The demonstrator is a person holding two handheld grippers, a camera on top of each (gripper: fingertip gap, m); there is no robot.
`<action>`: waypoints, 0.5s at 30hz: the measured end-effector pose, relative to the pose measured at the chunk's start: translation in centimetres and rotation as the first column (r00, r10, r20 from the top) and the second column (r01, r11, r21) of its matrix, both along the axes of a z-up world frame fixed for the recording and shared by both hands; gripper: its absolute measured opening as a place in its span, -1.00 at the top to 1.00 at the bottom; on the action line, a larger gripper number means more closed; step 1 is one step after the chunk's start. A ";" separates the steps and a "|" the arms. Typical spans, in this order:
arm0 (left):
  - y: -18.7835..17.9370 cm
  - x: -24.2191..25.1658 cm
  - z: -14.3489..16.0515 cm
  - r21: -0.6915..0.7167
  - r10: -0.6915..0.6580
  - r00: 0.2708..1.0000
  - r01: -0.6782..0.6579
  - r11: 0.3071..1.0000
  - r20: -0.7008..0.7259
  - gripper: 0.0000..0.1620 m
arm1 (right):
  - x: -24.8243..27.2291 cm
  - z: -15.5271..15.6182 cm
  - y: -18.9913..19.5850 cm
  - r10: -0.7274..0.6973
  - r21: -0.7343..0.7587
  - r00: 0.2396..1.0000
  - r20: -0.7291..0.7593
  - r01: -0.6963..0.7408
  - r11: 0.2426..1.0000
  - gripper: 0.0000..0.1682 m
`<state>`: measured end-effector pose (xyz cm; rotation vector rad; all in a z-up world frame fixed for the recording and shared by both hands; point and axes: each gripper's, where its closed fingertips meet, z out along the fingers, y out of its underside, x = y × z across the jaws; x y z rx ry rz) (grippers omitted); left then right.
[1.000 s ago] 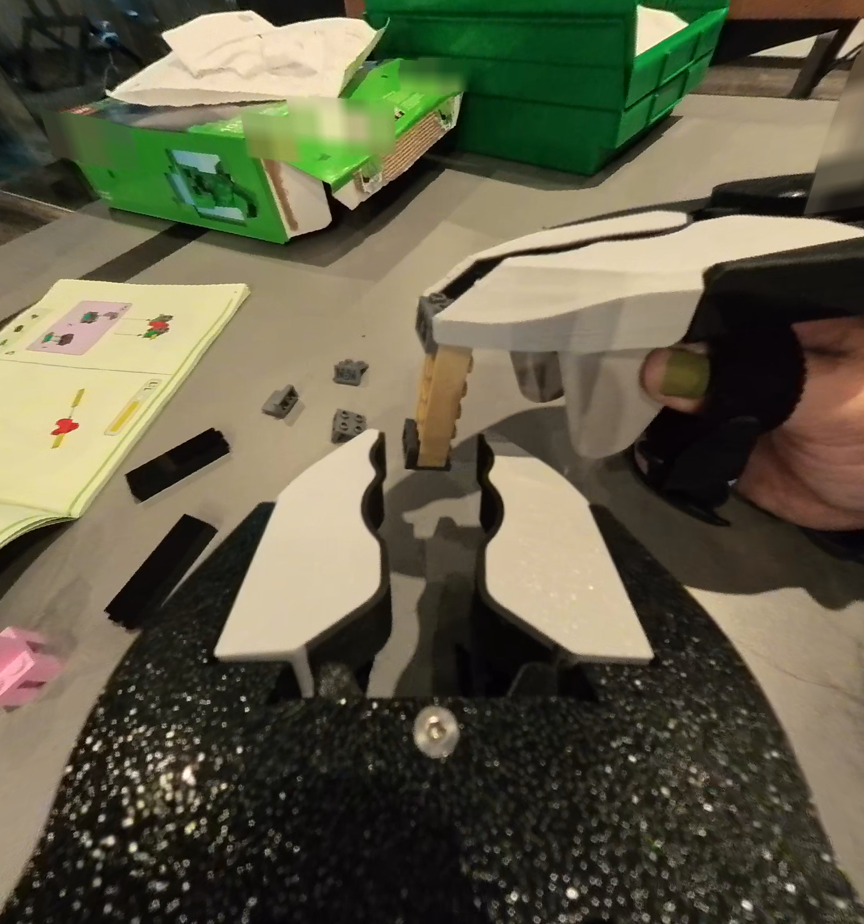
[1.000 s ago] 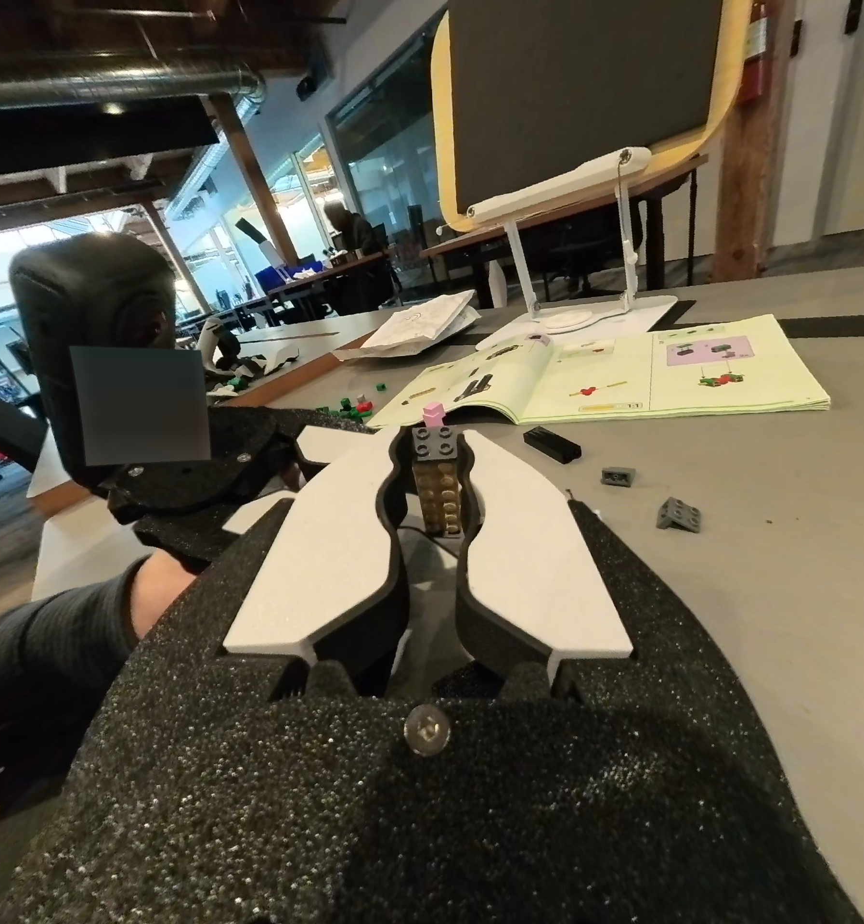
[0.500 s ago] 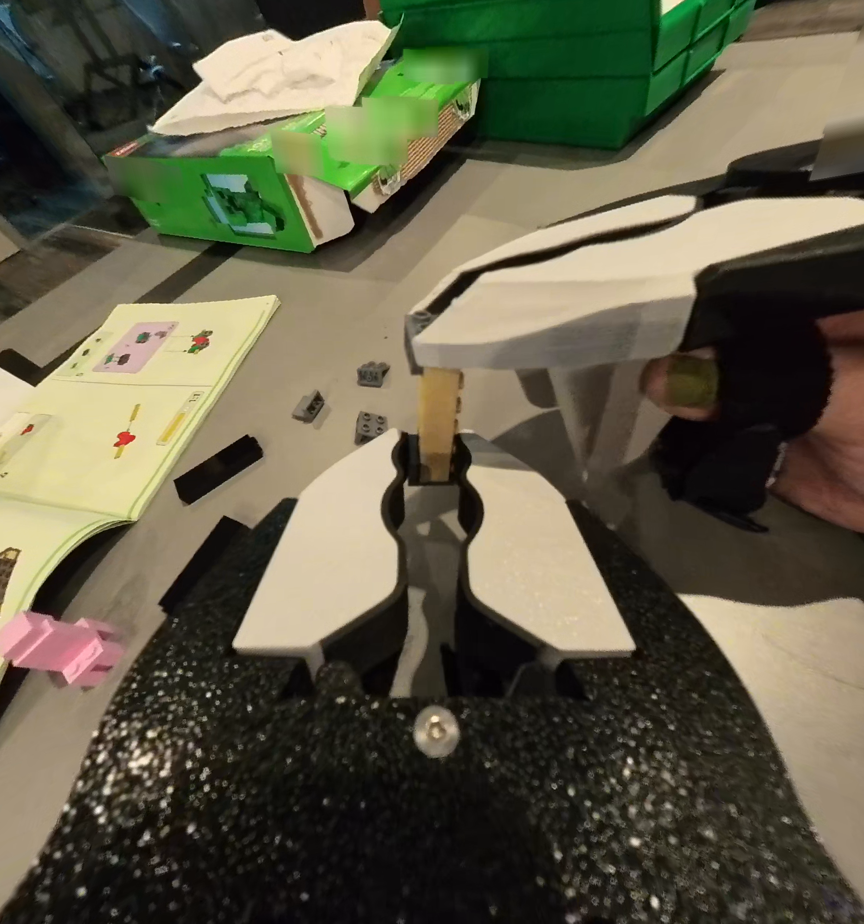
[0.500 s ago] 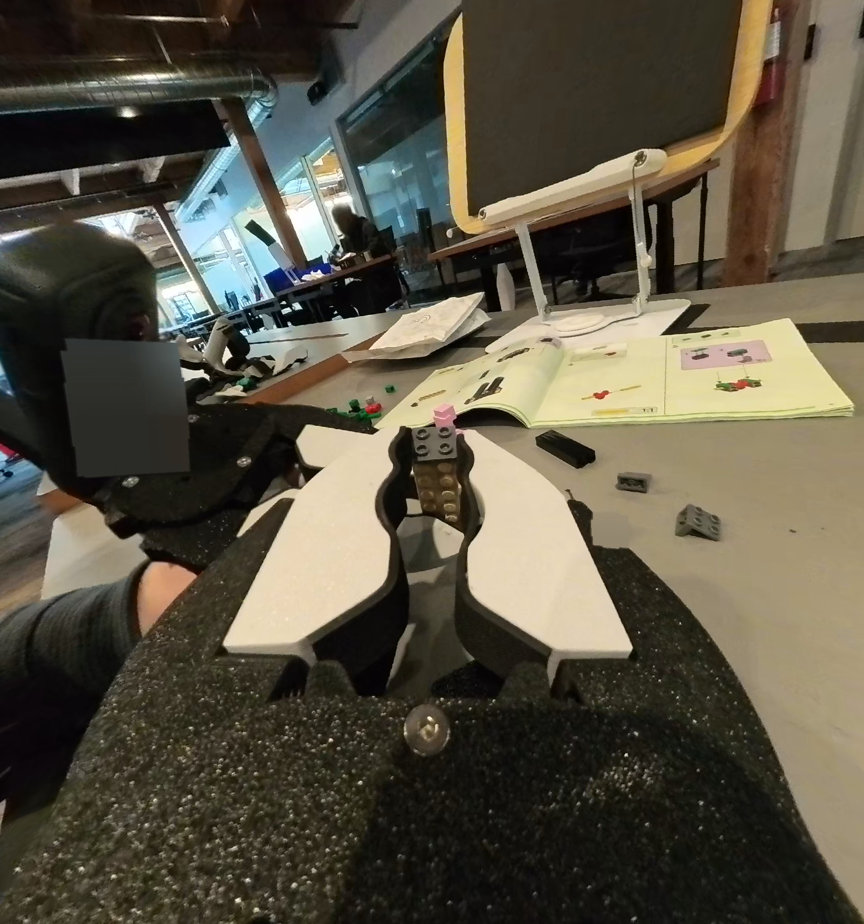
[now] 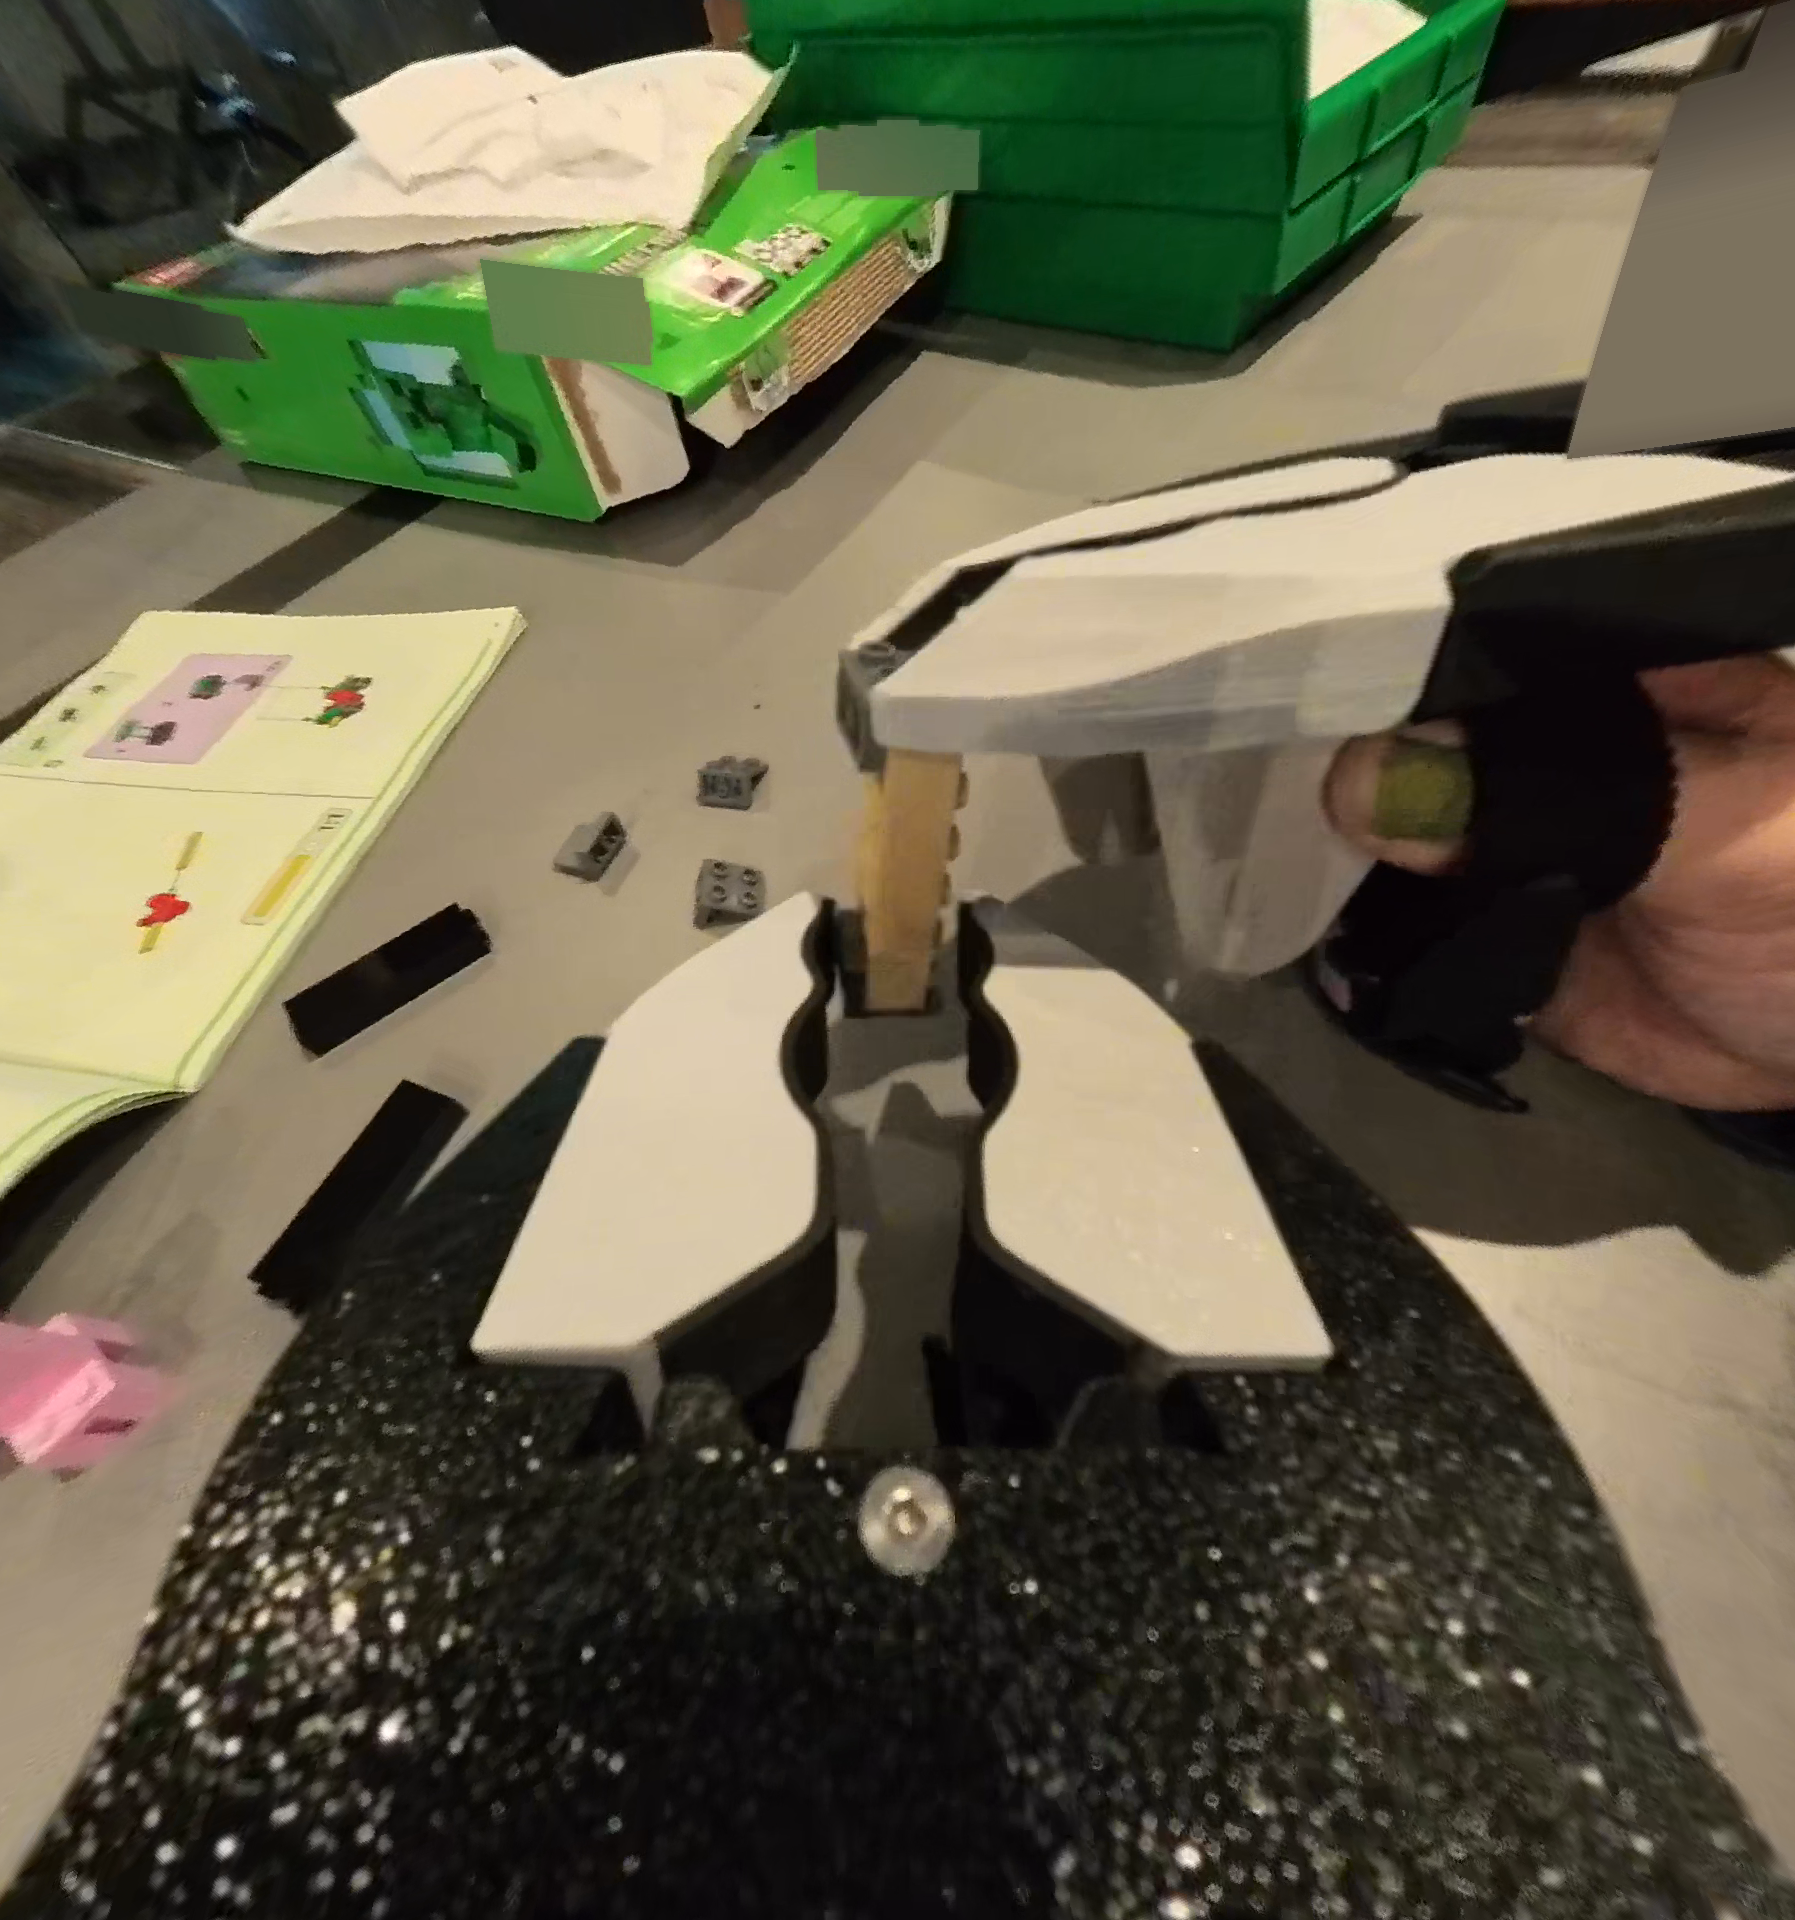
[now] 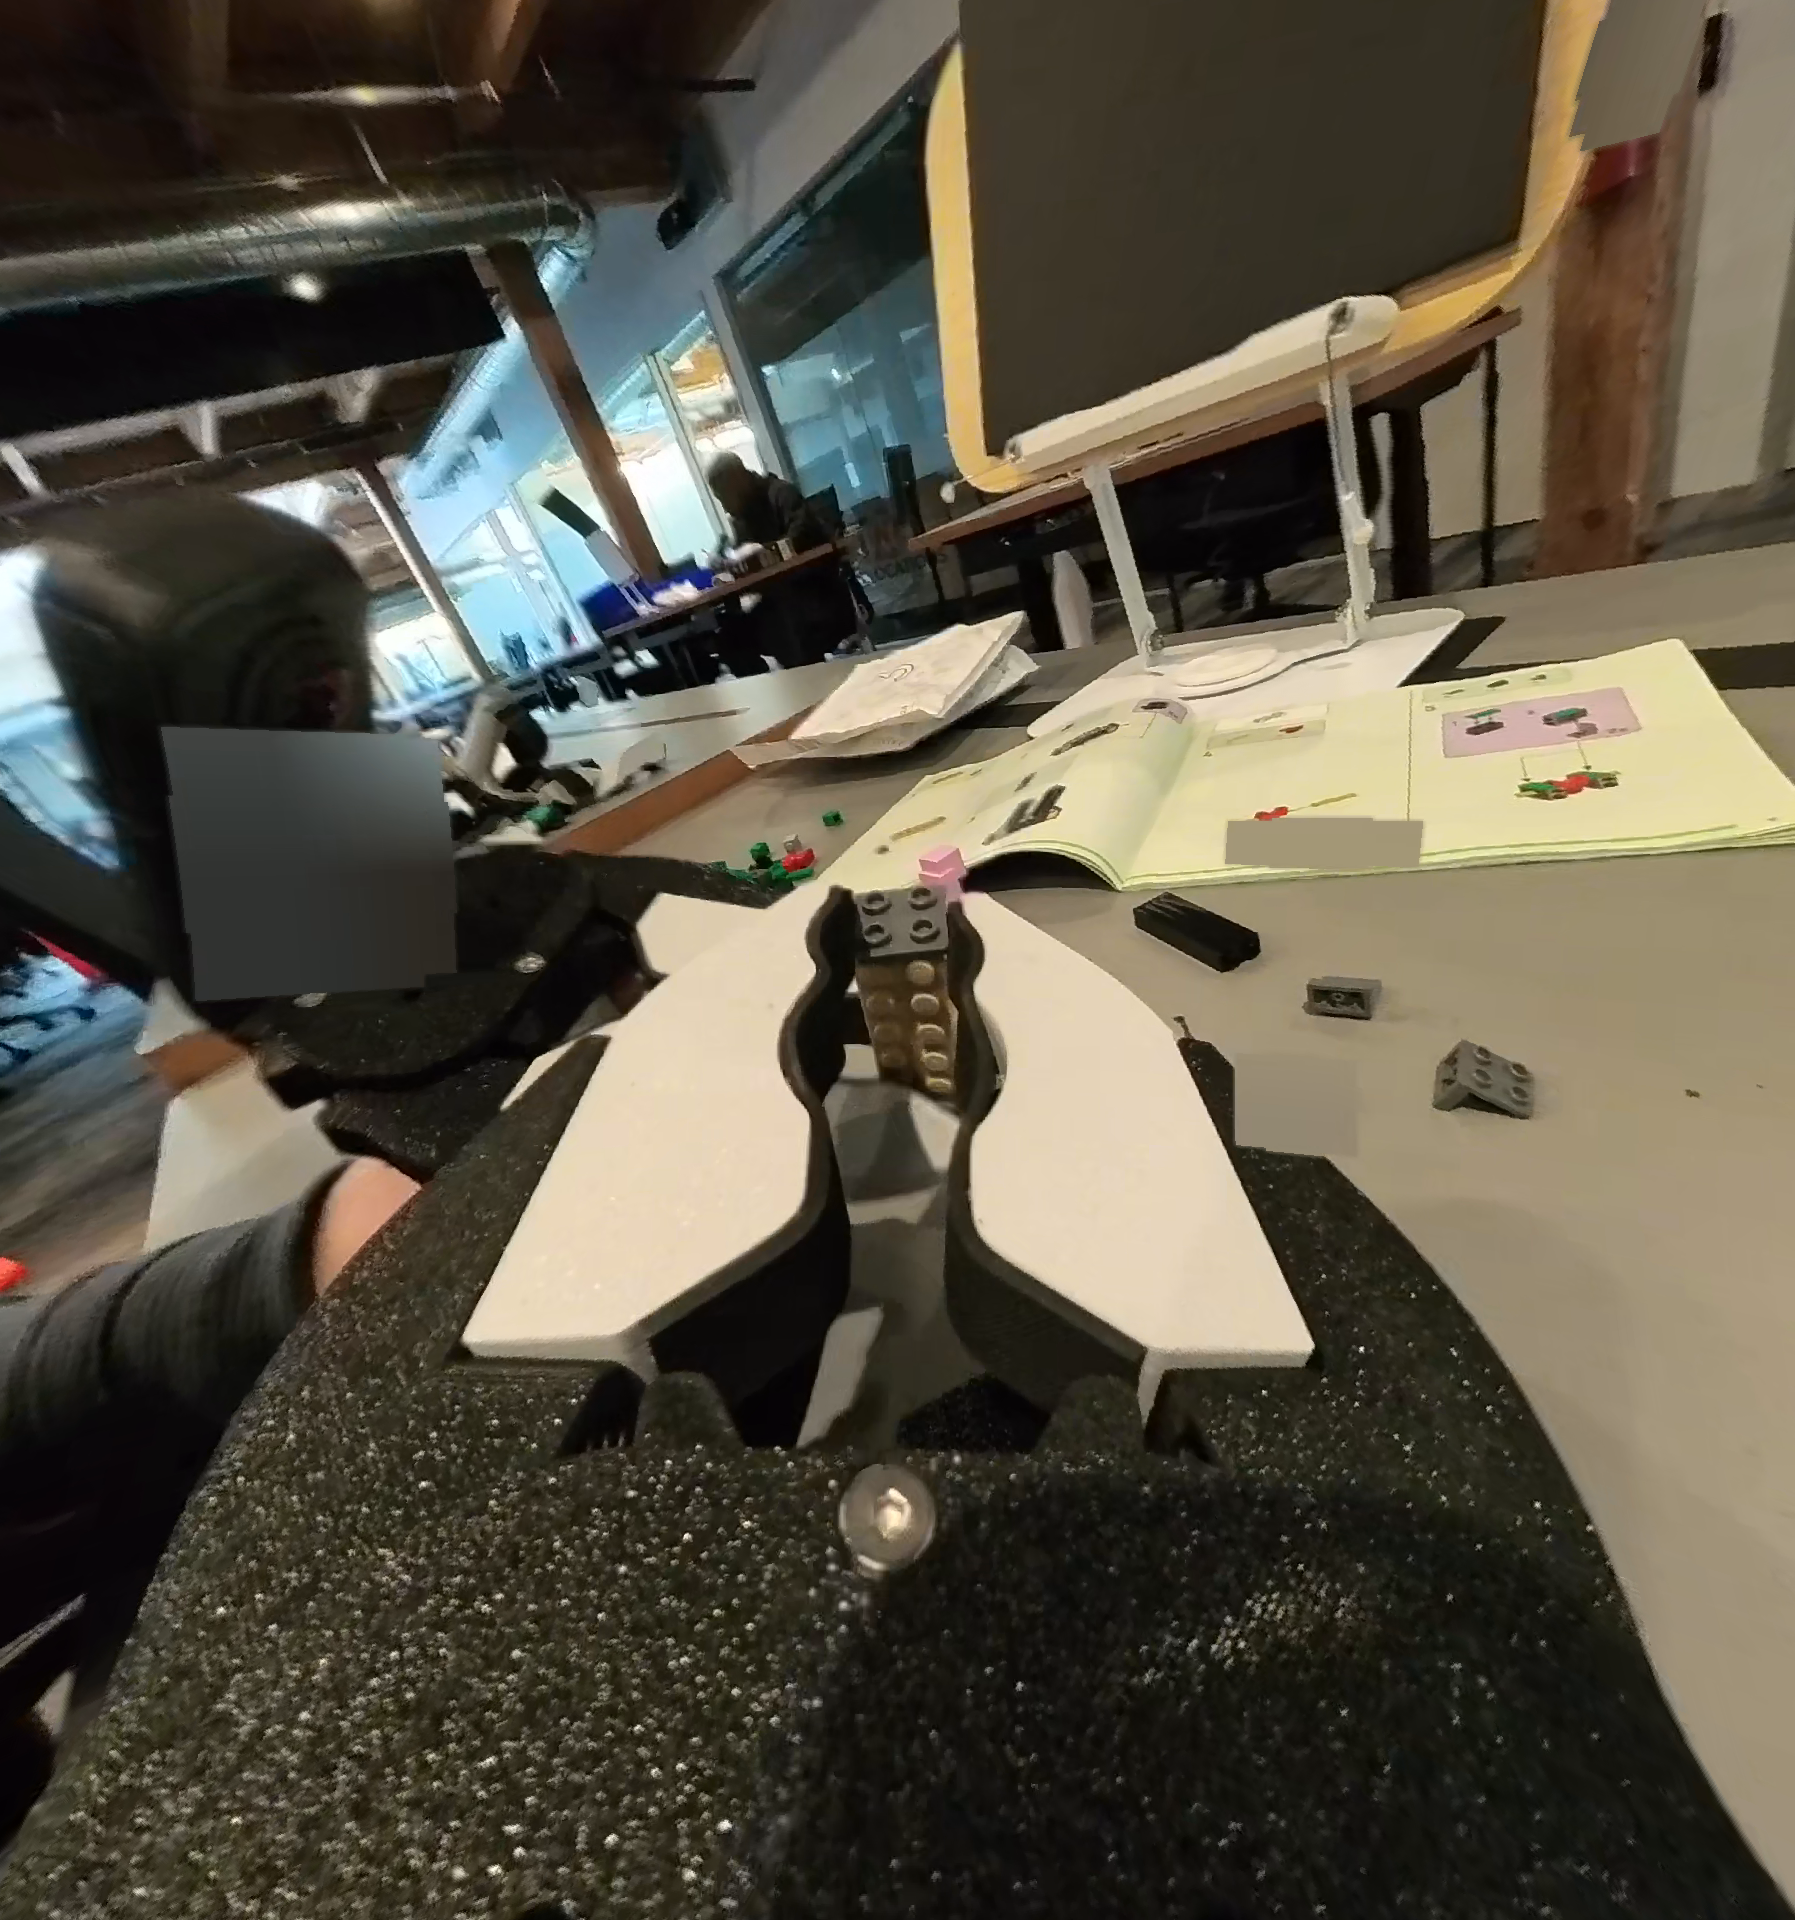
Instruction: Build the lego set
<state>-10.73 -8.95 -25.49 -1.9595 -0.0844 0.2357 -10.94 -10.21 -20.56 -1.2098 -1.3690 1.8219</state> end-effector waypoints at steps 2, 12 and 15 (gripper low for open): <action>0.1 0.1 0.0 0.010 -0.009 0.999 0.009 1.000 0.048 0.51 | 0.0 0.4 0.2 0.017 -0.056 1.000 -0.013 -0.017 0.998 0.81; -0.7 0.9 3.3 0.158 -0.050 0.982 0.080 0.984 -0.183 0.64 | -0.3 1.3 2.0 0.216 -0.653 0.976 0.003 -0.162 0.739 0.81; -0.9 0.7 3.6 0.173 -0.043 0.978 0.079 0.982 -0.206 0.67 | -0.3 1.5 1.9 0.262 -0.728 0.965 -0.007 -0.185 0.660 0.81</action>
